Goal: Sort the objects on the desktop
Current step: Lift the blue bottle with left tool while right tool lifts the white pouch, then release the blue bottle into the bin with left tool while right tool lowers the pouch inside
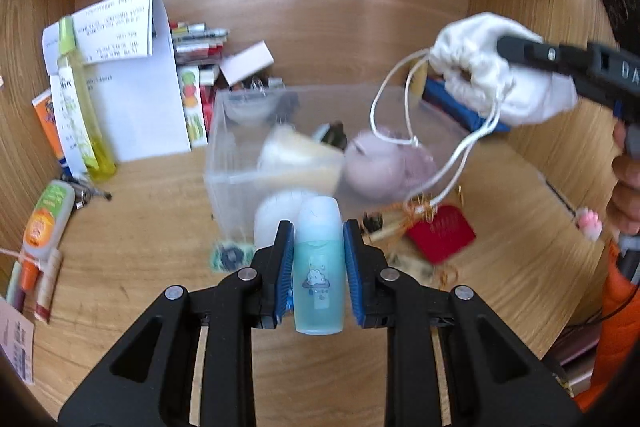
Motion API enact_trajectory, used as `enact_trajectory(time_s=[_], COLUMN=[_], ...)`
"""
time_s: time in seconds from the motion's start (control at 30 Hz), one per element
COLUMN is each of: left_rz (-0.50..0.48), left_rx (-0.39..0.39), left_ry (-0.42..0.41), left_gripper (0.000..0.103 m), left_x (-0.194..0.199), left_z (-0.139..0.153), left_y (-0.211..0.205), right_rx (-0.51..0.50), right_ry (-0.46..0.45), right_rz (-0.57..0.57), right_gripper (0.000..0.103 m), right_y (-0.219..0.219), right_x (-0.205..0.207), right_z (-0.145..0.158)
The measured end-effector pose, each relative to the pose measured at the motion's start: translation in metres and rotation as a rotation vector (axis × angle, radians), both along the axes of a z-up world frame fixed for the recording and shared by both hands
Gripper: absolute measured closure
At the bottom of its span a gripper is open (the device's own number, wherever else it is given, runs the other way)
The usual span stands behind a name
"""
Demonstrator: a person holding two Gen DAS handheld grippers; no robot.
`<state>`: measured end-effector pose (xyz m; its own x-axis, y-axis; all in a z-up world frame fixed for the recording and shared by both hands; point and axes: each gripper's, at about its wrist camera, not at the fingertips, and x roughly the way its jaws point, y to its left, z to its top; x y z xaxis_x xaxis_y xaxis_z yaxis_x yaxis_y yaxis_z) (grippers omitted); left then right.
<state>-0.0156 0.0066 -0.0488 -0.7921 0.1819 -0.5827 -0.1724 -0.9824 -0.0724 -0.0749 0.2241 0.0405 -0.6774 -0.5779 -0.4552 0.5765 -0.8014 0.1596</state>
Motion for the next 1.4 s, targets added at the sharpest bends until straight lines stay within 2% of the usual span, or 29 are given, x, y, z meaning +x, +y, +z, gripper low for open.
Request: enact_trajectory(time_s=[0.4,0.77,1.07,1.4], left_rz=[-0.014,-0.011,-0.017,0.000], left_rx=[0.014,0.017,0.081,0.072], left_ry=[0.067,0.100,0.040,-0.034], left_gripper=[0.079,0.079,0.079,0.079], left_x=[-0.028,-0.073,-0.120,-0.167], left_z=[0.027,0.047,0.046,0.020], left_y=[-0.007,-0.015,-0.020,-0.023], right_rx=[-0.014,-0.001,0.012,-0.018], right_ry=[-0.013,-0.004,-0.069,-0.212], right_rz=[0.006,0.010,0.001,-0.042], right_gripper=[0.072,0.072,0.072,0.072], right_y=[-0.012,-0.024,-0.032,-0.026], right_x=[-0.022,-0.052,-0.084,-0.122], right_z=[0.000,0.006,-0.011,-0.050])
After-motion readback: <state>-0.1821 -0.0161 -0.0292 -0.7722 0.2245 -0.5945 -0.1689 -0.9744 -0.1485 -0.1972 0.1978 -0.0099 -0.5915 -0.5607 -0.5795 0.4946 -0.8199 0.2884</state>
